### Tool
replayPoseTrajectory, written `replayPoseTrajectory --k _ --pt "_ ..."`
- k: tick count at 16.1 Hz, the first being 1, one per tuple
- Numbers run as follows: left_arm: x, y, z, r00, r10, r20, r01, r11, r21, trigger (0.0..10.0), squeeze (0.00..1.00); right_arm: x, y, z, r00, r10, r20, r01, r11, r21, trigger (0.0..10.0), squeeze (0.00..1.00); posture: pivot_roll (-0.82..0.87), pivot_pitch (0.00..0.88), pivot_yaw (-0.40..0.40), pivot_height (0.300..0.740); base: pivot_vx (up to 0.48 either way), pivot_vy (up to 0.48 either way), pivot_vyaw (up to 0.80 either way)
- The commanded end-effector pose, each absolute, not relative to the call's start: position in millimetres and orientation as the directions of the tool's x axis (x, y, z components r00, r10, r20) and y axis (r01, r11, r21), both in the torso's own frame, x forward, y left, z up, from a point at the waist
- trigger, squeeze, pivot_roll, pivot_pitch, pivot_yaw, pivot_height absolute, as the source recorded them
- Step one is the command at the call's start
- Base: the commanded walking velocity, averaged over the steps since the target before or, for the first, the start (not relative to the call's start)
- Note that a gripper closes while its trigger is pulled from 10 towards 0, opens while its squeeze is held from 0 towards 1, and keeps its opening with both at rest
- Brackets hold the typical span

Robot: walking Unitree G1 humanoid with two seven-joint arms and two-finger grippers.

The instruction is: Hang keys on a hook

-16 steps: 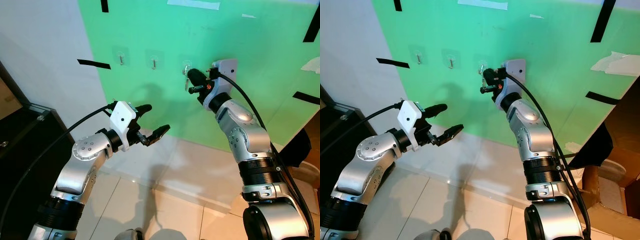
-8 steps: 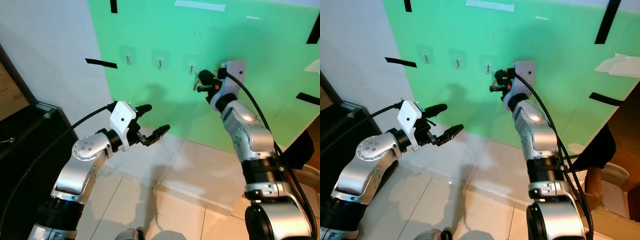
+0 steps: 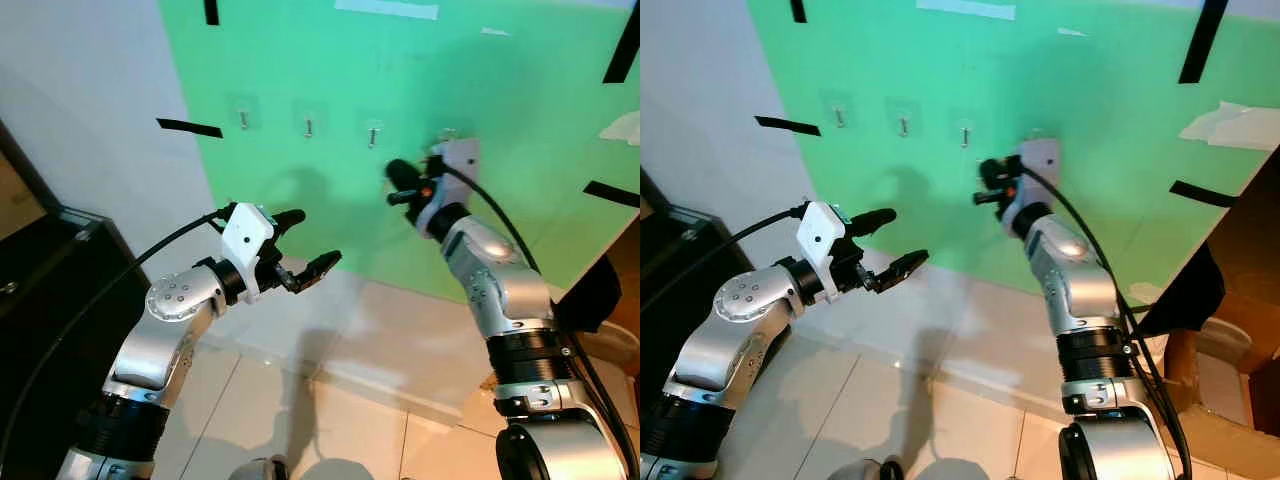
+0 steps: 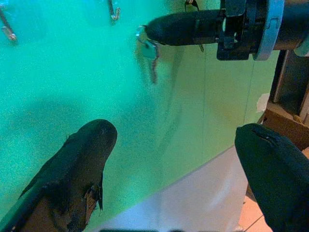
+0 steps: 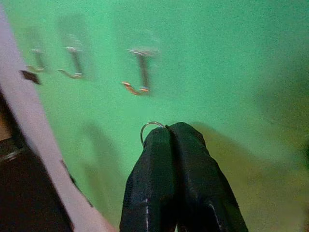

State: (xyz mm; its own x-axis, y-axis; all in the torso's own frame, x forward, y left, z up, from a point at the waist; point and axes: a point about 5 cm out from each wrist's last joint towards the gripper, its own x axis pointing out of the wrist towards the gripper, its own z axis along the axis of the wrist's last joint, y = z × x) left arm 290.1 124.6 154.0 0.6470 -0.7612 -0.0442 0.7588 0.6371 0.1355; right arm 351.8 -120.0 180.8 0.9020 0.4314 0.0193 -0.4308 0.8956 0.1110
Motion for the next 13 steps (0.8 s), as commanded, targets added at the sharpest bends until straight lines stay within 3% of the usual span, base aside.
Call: replayPoseTrajectory --k 1,13 --pt "291 123 158 0.637 -0.770 -0.038 0.765 0.626 0.151 10.0 0.06 350 -113 188 0.884 0.465 0.043 -0.467 0.877 0.113 10.0 0.00 -0.08 0.000 0.054 0.740 0.000 0.000 0.00" --pt "290 124 159 0.641 -0.767 -0.037 0.762 0.629 0.151 10.0 0.07 358 -107 201 0.894 0.437 0.100 -0.448 0.877 0.175 10.0 0.00 -0.07 0.000 0.049 0.740 0.000 0.000 0.00"
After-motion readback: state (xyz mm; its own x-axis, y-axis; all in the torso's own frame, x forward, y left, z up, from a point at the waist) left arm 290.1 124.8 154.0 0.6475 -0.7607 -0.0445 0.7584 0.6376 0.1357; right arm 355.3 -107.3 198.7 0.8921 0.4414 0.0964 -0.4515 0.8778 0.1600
